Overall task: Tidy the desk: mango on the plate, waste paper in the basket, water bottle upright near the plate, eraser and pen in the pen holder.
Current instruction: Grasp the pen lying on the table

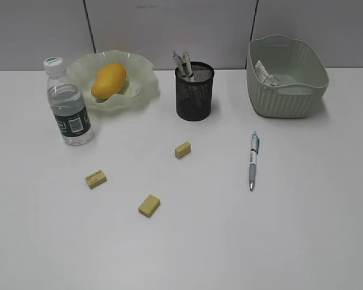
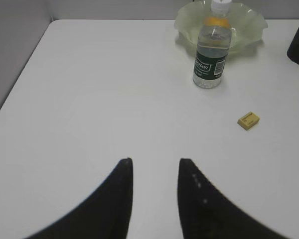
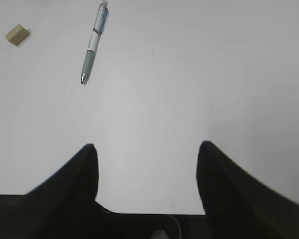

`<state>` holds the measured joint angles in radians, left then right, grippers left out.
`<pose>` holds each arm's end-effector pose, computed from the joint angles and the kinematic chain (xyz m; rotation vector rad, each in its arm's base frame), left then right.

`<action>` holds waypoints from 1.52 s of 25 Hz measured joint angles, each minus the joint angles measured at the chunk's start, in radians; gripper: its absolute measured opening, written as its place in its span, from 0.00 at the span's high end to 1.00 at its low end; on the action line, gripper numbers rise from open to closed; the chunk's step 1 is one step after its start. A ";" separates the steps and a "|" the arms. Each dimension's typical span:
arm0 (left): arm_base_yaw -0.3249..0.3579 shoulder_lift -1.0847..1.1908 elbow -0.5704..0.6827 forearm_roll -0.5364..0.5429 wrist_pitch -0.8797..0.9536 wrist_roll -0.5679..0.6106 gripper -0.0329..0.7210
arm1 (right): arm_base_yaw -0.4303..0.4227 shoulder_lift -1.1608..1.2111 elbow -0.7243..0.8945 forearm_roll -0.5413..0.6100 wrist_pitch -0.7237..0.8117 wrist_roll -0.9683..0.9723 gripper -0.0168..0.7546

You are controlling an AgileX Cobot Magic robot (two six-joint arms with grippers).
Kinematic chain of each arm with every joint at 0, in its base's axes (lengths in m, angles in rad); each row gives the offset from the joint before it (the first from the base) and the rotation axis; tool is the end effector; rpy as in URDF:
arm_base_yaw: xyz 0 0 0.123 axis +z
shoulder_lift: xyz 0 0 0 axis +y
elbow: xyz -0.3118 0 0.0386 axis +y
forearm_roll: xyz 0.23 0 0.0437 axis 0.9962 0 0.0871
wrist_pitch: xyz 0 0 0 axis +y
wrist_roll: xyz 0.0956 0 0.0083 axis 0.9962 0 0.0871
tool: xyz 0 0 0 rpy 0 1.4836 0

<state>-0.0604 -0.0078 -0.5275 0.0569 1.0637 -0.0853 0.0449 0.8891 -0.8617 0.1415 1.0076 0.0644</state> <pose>-0.0495 0.0078 0.2732 -0.0289 2.0106 -0.0253 0.1199 0.0168 0.3497 0.0712 2.5179 0.2256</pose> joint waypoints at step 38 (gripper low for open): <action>0.000 0.000 0.000 0.001 0.000 0.000 0.64 | 0.291 1.195 -0.656 -0.003 0.001 0.365 0.34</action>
<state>-0.0604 -0.0078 -0.5275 0.0581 1.0637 -0.0853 0.3360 2.0837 -1.5175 0.1385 1.0086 0.4292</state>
